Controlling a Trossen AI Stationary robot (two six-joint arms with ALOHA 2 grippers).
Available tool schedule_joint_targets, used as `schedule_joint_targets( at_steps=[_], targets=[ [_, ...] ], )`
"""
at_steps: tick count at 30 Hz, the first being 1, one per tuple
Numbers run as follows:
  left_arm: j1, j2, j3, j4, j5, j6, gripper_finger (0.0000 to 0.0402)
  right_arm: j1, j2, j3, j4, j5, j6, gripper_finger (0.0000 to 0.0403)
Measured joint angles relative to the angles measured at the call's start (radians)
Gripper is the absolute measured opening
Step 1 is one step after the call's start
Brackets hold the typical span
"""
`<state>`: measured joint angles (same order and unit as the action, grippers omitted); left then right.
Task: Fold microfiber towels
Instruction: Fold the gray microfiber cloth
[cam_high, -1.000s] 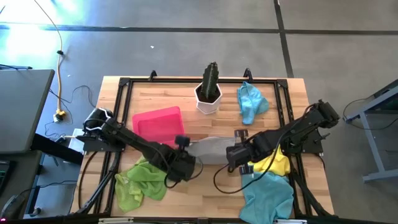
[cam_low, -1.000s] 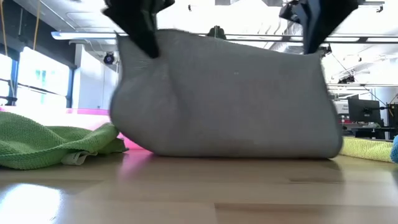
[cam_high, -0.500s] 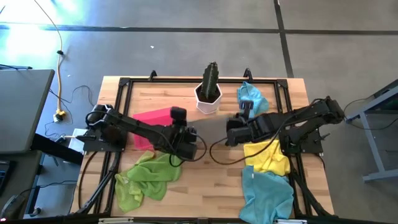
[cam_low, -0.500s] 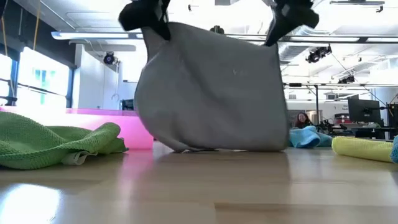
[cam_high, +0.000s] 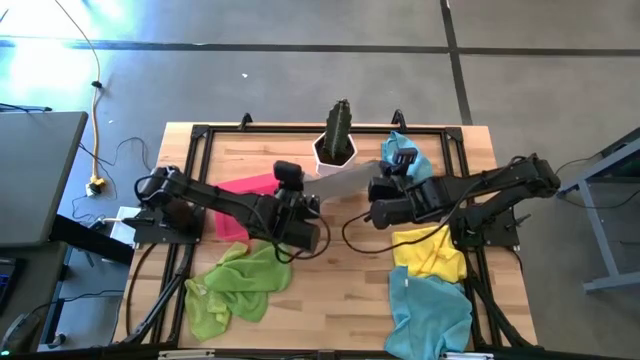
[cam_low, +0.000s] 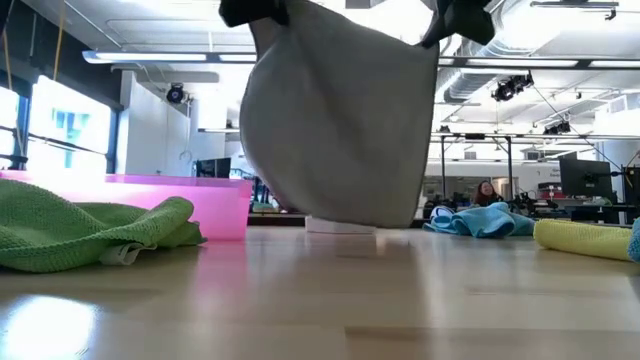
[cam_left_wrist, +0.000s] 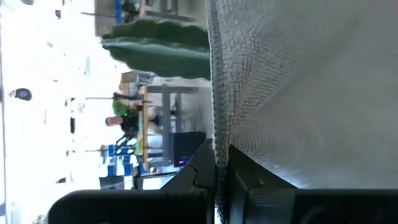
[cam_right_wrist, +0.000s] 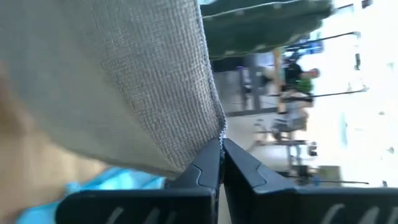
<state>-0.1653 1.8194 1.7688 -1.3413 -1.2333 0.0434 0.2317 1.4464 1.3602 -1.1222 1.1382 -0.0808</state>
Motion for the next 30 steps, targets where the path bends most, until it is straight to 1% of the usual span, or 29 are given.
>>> schedule_joint_targets(
  at_steps=[2, 6, 11, 17, 18, 19, 22, 23, 24, 25, 26, 27, 29, 30],
  targets=[
    [0.013, 0.0, 0.009, 0.002, 0.0, 0.005, 0.0, -0.003, -0.001, 0.0, 0.005, 0.031, -0.028, 0.0],
    [0.038, 0.0, 0.009, 0.002, -0.003, 0.005, 0.0, -0.003, -0.001, 0.0, 0.005, 0.054, -0.057, 0.0],
    [0.072, 0.0, 0.009, 0.003, -0.005, 0.02, 0.0, -0.003, -0.001, 0.0, 0.005, 0.145, -0.116, 0.0],
    [0.103, 0.0, 0.009, 0.004, 0.007, 0.006, 0.0, -0.003, -0.001, 0.0, 0.005, 0.151, -0.138, 0.0],
    [0.106, 0.0, 0.009, 0.004, 0.043, -0.003, 0.0, -0.003, -0.001, 0.0, 0.005, 0.134, -0.136, 0.0],
    [0.107, 0.0, 0.009, 0.005, 0.111, -0.006, 0.0, -0.003, -0.001, 0.0, 0.005, 0.094, -0.129, 0.0],
    [0.107, 0.0, 0.009, 0.007, 0.429, 0.003, 0.0, -0.002, -0.001, 0.0, 0.005, -0.092, -0.117, 0.0],
    [0.106, 0.0, 0.009, 0.007, 0.52, 0.014, 0.0, -0.002, -0.001, 0.0, 0.005, -0.15, -0.115, 0.0],
    [0.105, 0.0, 0.009, 0.011, 0.578, 0.023, 0.0, -0.002, -0.001, 0.0, 0.005, -0.192, -0.117, 0.0],
    [0.104, 0.0, 0.009, 0.016, 0.594, 0.028, 0.0, -0.005, -0.001, 0.0, 0.005, -0.197, -0.12, 0.0],
    [0.102, 0.0, 0.009, 0.022, 0.57, 0.024, 0.0, -0.007, -0.001, 0.0, 0.005, -0.163, -0.116, 0.0],
    [0.1, 0.0, 0.009, 0.025, 0.509, 0.012, 0.0, -0.009, -0.001, 0.0, 0.005, -0.09, -0.1, 0.0],
    [0.093, 0.0, 0.009, 0.025, 0.317, -0.028, 0.0, -0.01, -0.001, 0.0, 0.005, 0.078, -0.063, 0.0],
    [0.092, 0.0, 0.009, 0.025, 0.223, -0.054, 0.0, -0.011, -0.001, 0.0, 0.005, 0.13, -0.054, 0.0]
  ],
)
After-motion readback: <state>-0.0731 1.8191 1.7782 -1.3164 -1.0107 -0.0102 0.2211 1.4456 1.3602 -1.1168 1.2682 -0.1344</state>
